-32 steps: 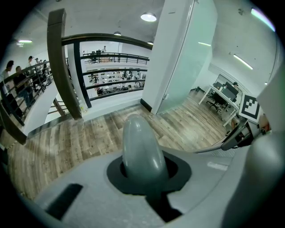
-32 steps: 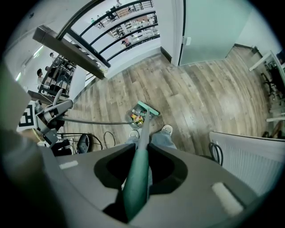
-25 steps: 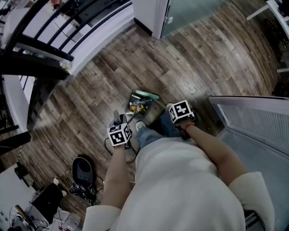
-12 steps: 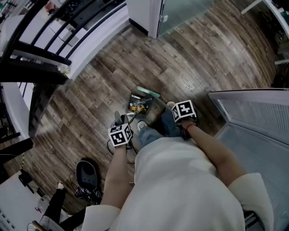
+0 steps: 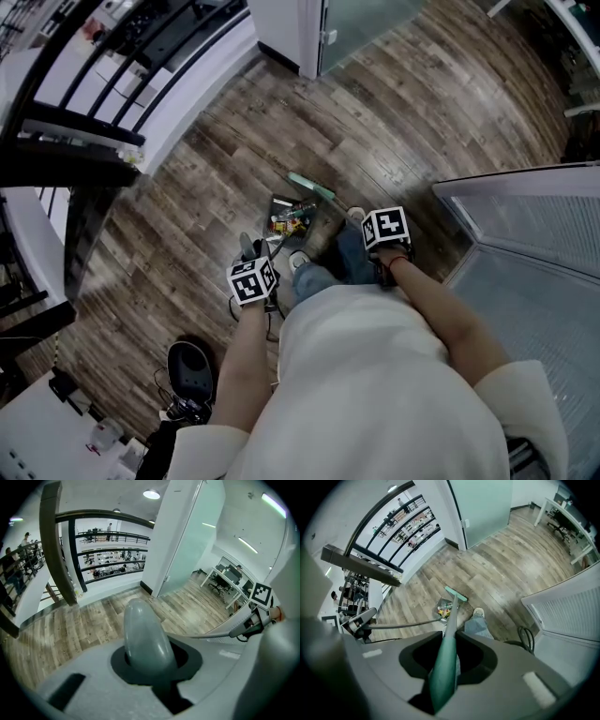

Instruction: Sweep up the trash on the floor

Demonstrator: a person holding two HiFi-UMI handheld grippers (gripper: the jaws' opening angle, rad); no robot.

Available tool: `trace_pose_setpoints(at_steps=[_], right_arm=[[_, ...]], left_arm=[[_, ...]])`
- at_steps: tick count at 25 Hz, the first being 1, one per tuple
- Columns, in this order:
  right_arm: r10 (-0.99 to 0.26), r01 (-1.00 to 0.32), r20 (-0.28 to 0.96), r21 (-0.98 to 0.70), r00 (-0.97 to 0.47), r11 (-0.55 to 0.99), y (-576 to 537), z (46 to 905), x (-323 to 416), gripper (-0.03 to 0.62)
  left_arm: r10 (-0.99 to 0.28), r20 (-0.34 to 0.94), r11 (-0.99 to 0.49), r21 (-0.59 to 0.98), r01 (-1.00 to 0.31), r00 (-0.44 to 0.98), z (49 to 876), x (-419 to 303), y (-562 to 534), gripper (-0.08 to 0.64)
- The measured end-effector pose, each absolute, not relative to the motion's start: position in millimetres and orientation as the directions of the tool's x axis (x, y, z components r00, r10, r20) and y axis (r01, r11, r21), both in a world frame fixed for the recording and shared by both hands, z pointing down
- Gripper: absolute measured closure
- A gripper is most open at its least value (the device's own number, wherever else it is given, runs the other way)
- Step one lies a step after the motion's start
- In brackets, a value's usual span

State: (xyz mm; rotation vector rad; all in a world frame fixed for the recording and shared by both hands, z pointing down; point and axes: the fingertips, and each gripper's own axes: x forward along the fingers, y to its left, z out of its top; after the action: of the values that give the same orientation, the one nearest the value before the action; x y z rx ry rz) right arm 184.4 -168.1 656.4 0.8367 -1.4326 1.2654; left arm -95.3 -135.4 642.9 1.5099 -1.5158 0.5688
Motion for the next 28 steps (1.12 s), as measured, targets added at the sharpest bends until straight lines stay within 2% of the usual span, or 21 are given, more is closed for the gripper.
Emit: trace_pose_setpoints(at_steps=[28], right_arm=[[0.071,-0.947,0.959,-0.283,-0.276,0.150,-149.0,650.6,202.2,0.494]], left_arm=[[-0.537,0.828,0.126,0.267,-0.955,0.161,643.4,-89.0,-123.4,0.514]])
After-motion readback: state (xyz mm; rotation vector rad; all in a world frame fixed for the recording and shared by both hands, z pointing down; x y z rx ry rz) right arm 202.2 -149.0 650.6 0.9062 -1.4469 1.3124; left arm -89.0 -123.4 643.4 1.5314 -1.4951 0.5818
